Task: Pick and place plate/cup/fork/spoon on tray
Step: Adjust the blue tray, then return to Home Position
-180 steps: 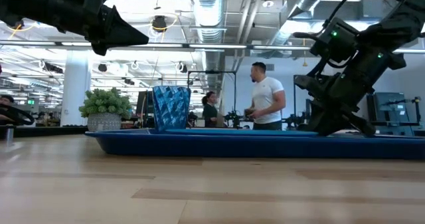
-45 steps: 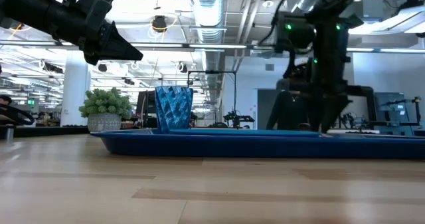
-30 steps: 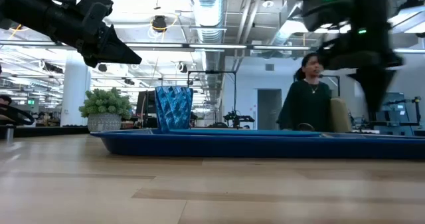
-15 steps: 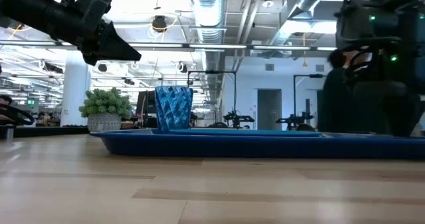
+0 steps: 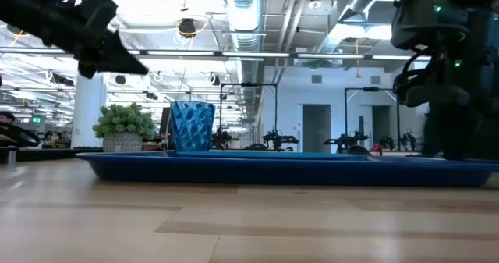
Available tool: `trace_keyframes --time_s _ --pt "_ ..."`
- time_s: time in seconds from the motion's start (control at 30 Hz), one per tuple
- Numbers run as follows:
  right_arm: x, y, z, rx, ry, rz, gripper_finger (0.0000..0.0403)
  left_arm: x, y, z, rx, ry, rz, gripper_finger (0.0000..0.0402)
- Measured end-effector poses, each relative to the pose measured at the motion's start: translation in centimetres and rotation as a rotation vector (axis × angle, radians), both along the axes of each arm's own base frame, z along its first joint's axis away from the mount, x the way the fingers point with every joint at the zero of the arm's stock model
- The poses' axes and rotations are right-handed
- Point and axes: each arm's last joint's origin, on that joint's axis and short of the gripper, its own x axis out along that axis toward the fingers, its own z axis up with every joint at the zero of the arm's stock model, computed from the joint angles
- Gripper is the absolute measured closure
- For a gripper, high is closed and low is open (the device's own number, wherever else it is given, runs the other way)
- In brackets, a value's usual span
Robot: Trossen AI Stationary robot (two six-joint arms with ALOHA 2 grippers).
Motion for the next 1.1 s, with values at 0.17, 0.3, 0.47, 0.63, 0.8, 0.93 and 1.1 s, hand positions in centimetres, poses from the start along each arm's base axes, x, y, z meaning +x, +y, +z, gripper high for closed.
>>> trace_keyframes --time_s 0.17,0.3,0.47,0.63,0.8,0.93,1.1 --pt "0.1 0.7 0.0 0.014 -0.025 -0.001 0.0396 -0.8 0.1 -1.7 -0.107 0.117 0.028 0.0401" --pt "0.0 1.0 0.0 0.018 -0.029 0.001 0.0396 -1.0 0.0 -2.9 -0.190 0.194 0.063 0.0401" --pt "0.2 1.2 0.1 0.024 -0.052 0.009 0.0396 -0.5 -0.1 -4.0 -0.230 0.263 0.092 0.0401" --pt "0.3 1.2 0.1 0.015 -0.053 0.038 0.0396 -0.1 -0.2 -4.7 -0.235 0.300 0.113 0.0401" --pt "0.2 1.2 0.2 0.002 -0.054 0.109 0.0396 -0.3 -0.2 -4.5 -0.227 0.304 0.093 0.0401" --pt "0.1 1.0 1.1 -0.031 -0.103 0.194 0.0394 -0.6 -0.1 -3.9 -0.202 0.287 0.056 0.0401" --pt "-0.2 -0.2 2.8 -0.137 -0.197 0.332 0.0396 -1.0 -0.1 -3.0 -0.162 0.258 -0.009 0.0401"
